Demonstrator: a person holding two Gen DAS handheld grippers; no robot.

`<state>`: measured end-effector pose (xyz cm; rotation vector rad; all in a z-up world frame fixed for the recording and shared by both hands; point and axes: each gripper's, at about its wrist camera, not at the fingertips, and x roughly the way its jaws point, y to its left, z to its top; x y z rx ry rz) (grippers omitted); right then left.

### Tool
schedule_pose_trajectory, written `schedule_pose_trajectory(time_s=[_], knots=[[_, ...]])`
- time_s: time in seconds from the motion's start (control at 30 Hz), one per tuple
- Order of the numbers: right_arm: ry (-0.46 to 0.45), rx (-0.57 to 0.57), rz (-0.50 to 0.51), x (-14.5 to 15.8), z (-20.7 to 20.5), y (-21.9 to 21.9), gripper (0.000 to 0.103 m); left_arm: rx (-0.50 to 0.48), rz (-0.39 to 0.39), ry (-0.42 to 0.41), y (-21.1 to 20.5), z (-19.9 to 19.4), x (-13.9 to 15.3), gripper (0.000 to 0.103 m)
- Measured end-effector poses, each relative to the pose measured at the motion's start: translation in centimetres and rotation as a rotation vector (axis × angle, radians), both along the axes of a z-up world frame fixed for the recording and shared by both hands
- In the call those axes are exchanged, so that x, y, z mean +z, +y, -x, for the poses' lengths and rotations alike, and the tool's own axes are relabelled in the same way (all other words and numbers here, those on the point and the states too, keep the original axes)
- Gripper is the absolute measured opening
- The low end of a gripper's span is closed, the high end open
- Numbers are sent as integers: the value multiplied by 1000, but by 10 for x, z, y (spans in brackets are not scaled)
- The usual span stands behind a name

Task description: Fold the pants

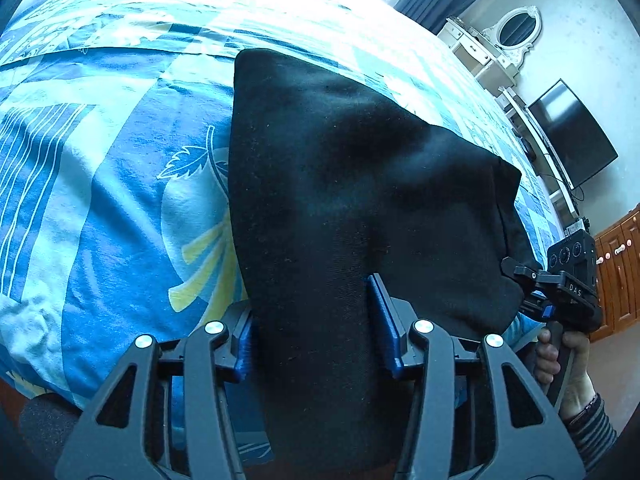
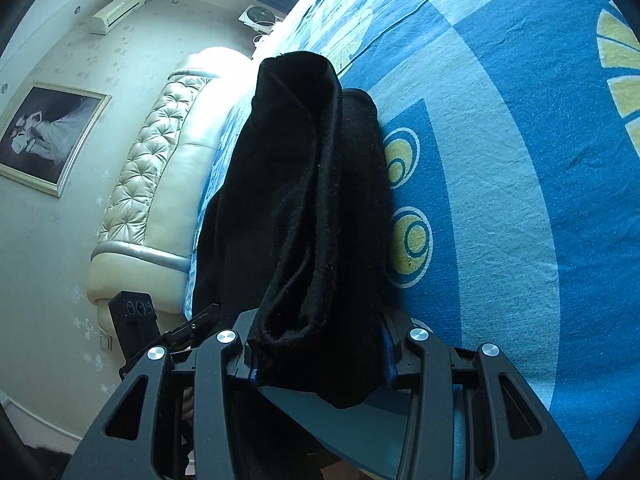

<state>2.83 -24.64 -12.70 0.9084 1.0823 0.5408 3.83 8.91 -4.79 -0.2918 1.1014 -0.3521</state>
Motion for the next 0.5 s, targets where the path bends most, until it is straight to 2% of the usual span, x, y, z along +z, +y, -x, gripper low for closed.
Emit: schedule_pose_trajectory(time_s=[0.27,0.33,0.37,0.47,0.5], knots=[[-5,-23,5,4,7,-2,42,-6,-5,-14,4,-1,-3,51],[-9,-28,0,4,7,-3,42,-11,-2,-19,5,0,-4,53],[-9,-29,1,4,6,-2,42,-18,2,-24,6,0,-4,57],[0,-38,1,10,7,-11,54,-33,44,-36,15,4,0,62],[-9,-47,18,15,8,-15,61,-27,60,-41,21,5,3,69]])
